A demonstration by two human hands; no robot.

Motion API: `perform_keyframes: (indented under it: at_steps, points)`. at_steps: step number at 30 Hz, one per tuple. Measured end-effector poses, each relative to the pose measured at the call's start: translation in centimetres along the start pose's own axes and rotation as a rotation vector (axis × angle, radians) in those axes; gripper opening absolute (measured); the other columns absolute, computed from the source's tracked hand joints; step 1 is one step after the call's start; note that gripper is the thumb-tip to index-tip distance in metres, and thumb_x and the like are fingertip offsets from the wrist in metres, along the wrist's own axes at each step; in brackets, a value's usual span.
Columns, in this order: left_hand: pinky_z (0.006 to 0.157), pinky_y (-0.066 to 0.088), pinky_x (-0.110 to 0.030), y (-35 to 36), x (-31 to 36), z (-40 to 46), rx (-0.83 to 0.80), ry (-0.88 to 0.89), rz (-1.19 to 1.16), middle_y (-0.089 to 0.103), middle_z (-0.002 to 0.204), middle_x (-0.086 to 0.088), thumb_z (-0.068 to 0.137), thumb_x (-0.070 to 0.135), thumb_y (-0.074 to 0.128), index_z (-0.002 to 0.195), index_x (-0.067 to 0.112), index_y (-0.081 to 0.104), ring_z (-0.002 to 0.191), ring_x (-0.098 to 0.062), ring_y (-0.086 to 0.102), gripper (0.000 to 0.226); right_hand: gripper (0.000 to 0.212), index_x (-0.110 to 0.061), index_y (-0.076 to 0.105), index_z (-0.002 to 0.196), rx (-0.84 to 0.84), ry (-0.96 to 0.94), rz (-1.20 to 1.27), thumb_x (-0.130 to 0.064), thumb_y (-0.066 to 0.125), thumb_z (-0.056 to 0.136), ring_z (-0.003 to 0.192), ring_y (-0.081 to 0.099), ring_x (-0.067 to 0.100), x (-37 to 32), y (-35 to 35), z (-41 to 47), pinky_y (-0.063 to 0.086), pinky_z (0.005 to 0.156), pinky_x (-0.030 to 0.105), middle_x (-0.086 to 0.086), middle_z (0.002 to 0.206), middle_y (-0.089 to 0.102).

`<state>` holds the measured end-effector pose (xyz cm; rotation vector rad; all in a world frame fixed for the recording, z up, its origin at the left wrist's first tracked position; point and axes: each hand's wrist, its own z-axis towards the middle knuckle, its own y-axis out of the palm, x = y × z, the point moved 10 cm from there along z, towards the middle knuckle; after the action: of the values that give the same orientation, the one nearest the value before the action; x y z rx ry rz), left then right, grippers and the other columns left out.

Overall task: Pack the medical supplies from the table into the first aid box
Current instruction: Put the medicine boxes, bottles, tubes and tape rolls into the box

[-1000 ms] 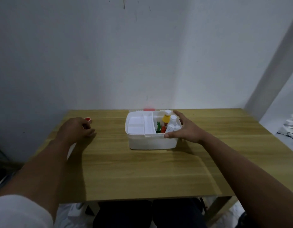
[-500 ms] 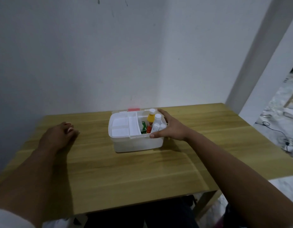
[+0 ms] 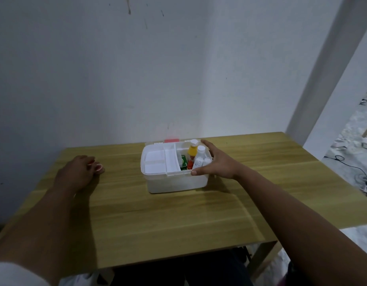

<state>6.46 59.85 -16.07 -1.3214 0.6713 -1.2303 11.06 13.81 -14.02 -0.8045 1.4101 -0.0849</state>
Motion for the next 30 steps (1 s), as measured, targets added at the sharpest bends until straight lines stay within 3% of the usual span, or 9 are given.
perform_keyframes:
  at_steps: [2,5,8,11,15,19,21,25,30]
  points:
    - [0.093,0.049,-0.045,0.0,0.6,-0.4,-0.016,0.032,-0.01,0.064,0.139,-0.015,0.105,0.03,0.058,0.125,0.013,0.076,0.121,-0.042,0.061,0.031,0.131,-0.03,0.013,0.163,-0.002,0.001,0.002,-0.04,0.096,0.063,0.129,0.052,0.016,0.2,0.0,0.0,0.049,0.103,0.033,-0.012,0.141,0.049]
    - [0.082,0.051,-0.039,-0.7,1.3,-1.3,-0.023,0.051,-0.038,0.073,0.116,-0.007,0.097,0.048,0.063,0.107,0.019,0.082,0.104,-0.034,0.067,0.036,0.128,-0.028,0.013,0.164,-0.003,0.002,0.007,-0.037,0.096,0.066,0.125,0.052,0.011,0.2,0.0,0.0,0.046,0.094,0.023,-0.014,0.138,0.049]
    - [0.079,0.053,-0.038,-1.1,1.6,-1.9,-0.013,0.057,-0.065,0.073,0.109,-0.004,0.091,0.046,0.075,0.104,0.019,0.082,0.099,-0.03,0.067,0.03,0.124,-0.029,0.016,0.162,-0.001,-0.006,0.009,-0.035,0.095,0.067,0.113,0.057,0.001,0.1,-0.1,0.1,0.048,0.085,0.014,-0.023,0.128,0.052]
    - [0.077,0.051,-0.036,-1.5,1.5,-2.0,0.018,0.011,-0.136,0.075,0.108,-0.008,0.087,0.038,0.083,0.103,0.017,0.082,0.095,-0.028,0.067,0.027,0.135,-0.031,0.014,0.163,-0.003,-0.002,0.009,-0.048,0.096,0.057,0.123,0.054,0.011,0.0,0.0,0.1,0.049,0.101,0.03,-0.016,0.137,0.05]
    - [0.078,0.051,-0.037,-1.1,2.2,-2.3,-0.026,0.002,-0.153,0.074,0.105,-0.009,0.086,0.036,0.085,0.103,0.015,0.078,0.095,-0.027,0.066,0.027,0.146,-0.034,0.015,0.163,-0.002,0.007,0.015,-0.062,0.095,0.045,0.13,0.053,0.017,-0.1,0.1,-0.3,0.05,0.104,0.037,-0.011,0.144,0.05]
    - [0.078,0.052,-0.036,-1.1,2.9,-3.0,-0.045,0.005,-0.168,0.074,0.098,-0.005,0.083,0.04,0.086,0.099,0.02,0.076,0.094,-0.025,0.067,0.028,0.145,-0.035,0.015,0.162,0.009,0.025,0.005,-0.064,0.096,0.045,0.133,0.053,0.022,-0.1,0.2,-0.5,0.05,0.109,0.049,-0.004,0.152,0.048]
    - [0.077,0.052,-0.035,-1.3,3.7,-3.6,-0.057,0.032,-0.153,0.073,0.097,-0.003,0.081,0.04,0.087,0.098,0.021,0.073,0.092,-0.024,0.067,0.029,0.144,-0.037,0.016,0.162,0.015,0.03,-0.001,-0.065,0.096,0.046,0.134,0.053,0.022,-0.2,0.3,-0.5,0.05,0.109,0.051,-0.004,0.152,0.049]
    - [0.088,0.054,-0.038,-0.6,5.6,-4.6,-0.182,0.106,-0.083,0.066,0.116,-0.008,0.085,0.037,0.084,0.124,0.022,0.07,0.104,-0.025,0.064,0.044,0.144,-0.037,0.017,0.161,0.023,0.038,0.006,-0.064,0.098,0.045,0.131,0.056,0.021,-0.2,0.3,-0.8,0.052,0.107,0.05,-0.005,0.149,0.052]
    - [0.071,0.045,-0.029,-1.8,7.7,-6.6,-0.151,0.171,-0.124,0.06,0.089,0.007,0.087,0.036,0.082,0.1,0.023,0.078,0.085,-0.014,0.061,0.019,0.147,-0.036,0.017,0.162,0.018,0.042,0.013,-0.065,0.097,0.043,0.13,0.056,0.022,-0.4,0.3,-1.2,0.052,0.106,0.05,-0.004,0.149,0.052]
